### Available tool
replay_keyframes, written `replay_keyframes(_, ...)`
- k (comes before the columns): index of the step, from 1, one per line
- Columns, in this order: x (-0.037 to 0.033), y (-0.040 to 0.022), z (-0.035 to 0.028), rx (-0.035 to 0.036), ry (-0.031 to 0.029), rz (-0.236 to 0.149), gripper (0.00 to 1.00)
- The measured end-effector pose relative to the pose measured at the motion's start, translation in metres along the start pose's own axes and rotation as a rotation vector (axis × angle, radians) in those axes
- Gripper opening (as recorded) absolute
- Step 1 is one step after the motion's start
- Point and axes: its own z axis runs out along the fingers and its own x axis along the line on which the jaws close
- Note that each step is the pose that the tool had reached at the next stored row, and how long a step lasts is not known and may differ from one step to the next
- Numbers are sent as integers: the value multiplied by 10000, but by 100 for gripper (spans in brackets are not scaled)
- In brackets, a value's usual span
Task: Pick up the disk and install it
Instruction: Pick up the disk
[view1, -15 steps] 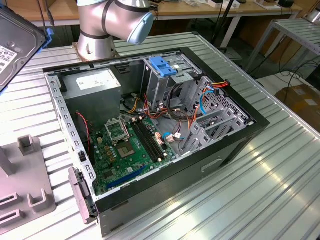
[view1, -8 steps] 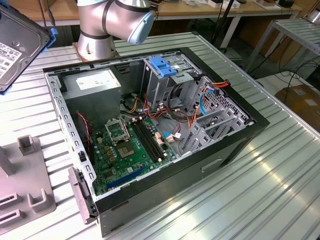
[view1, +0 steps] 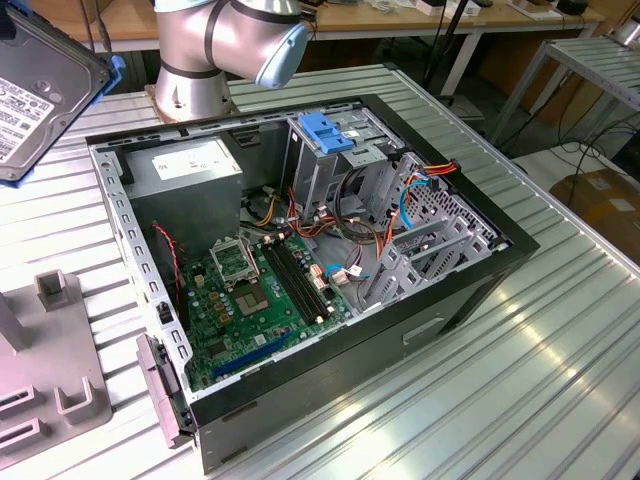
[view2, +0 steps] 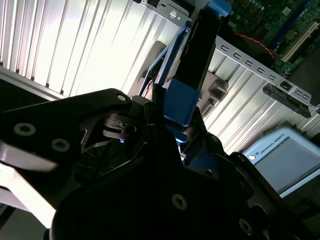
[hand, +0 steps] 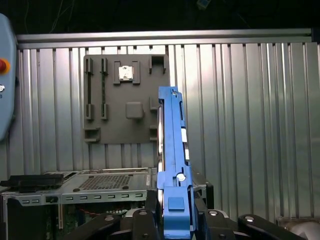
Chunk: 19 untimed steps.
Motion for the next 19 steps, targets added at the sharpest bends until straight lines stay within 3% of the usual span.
replay_keyframes(14,-1,-23,-1,-1,0,0,37)
replay_keyframes(16,-1,-22,-2,24,0,-2,37)
replay_keyframes(17,-1,-21,-1,126,-6,-5,37)
replay_keyframes(19,-1,-19,-3,417,-20,-15,37)
